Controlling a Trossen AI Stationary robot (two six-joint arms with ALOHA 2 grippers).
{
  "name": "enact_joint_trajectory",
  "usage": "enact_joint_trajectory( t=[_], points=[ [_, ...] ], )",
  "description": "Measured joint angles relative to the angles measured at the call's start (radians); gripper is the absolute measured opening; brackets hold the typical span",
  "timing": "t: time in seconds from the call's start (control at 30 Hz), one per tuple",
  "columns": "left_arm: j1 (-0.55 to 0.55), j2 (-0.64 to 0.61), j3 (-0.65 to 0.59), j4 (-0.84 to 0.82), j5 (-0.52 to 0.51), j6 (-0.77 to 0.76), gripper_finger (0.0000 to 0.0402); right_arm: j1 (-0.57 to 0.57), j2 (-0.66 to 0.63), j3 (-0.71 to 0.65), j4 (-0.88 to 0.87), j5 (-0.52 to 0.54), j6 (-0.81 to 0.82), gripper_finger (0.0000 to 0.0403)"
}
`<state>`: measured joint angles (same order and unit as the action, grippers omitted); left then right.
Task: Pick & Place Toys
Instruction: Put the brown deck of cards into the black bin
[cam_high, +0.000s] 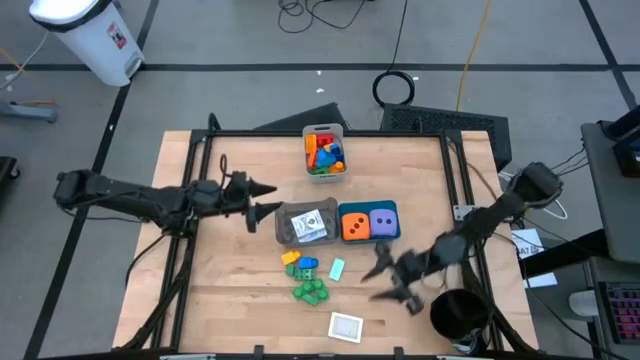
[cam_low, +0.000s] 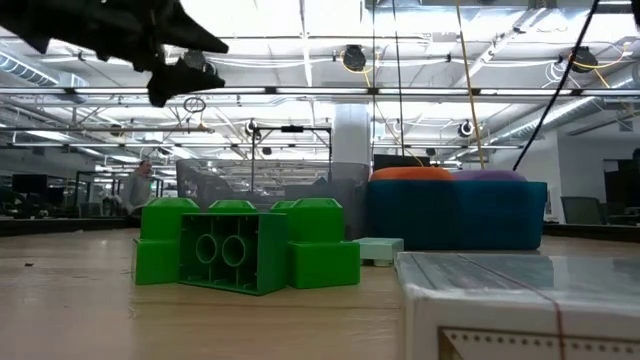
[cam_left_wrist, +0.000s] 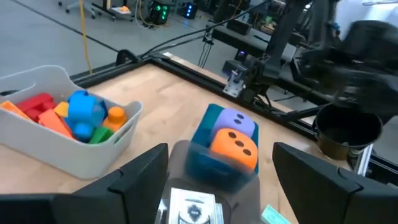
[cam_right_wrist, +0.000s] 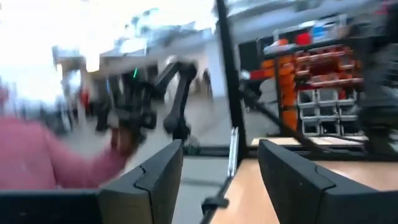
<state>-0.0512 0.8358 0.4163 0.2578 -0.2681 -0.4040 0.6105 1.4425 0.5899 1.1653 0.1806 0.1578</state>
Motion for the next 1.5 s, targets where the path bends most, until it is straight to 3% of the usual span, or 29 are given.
enact_joint_trajectory(
  t=[0.07, 0.13, 0.3, 0.43, 0.67, 0.73, 0.93, 1.1, 1.27, 1.5],
  points=[
    [-0.022, -0.013, -0.021, 0.008, -0.024, -0.004, 0.0296, 0.028, 0.062, 0.133, -0.171, 0.002, -0.072, 0.0209],
    [-0.039, -0.014, -0.027, 0.019, -0.030, -0.005, 0.0296, 0.053, 0.118, 0.291, -0.461, 0.026, -0.088, 0.0225],
    [-0.063, -0.004, -0.028, 0.049, -0.031, -0.006, 0.0296, 0.080, 0.284, 0.686, -1.222, 0.129, 0.045, 0.0289],
    [-0.068, -0.004, -0.028, 0.051, -0.031, -0.001, 0.0296, 0.084, 0.407, 0.841, -1.498, 0.049, 0.099, 0.0331],
    [-0.067, -0.004, -0.028, 0.055, -0.052, 0.008, 0.0296, 0.063, 0.524, 0.859, -1.544, -0.350, 0.151, 0.0318],
    [-0.067, -0.004, -0.028, 0.055, -0.057, 0.008, 0.0296, 0.057, 0.549, 0.858, -1.545, -0.406, 0.157, 0.0308],
    [-0.067, -0.004, -0.028, 0.054, -0.075, 0.009, 0.0296, 0.043, 0.570, 0.858, -1.572, -0.421, 0.157, 0.0293],
    [-0.067, -0.004, -0.028, 0.054, -0.075, 0.014, 0.0296, 0.024, 0.568, 0.861, -1.706, -0.412, 0.190, 0.0290],
    [-0.067, -0.004, -0.028, 0.053, -0.075, 0.014, 0.0296, 0.015, 0.555, 0.862, -1.863, -0.359, 0.186, 0.0287],
    [-0.067, -0.004, -0.028, 0.053, -0.075, 0.016, 0.0296, -0.011, 0.501, 0.852, -1.933, -0.265, 0.155, 0.0271]
  ],
)
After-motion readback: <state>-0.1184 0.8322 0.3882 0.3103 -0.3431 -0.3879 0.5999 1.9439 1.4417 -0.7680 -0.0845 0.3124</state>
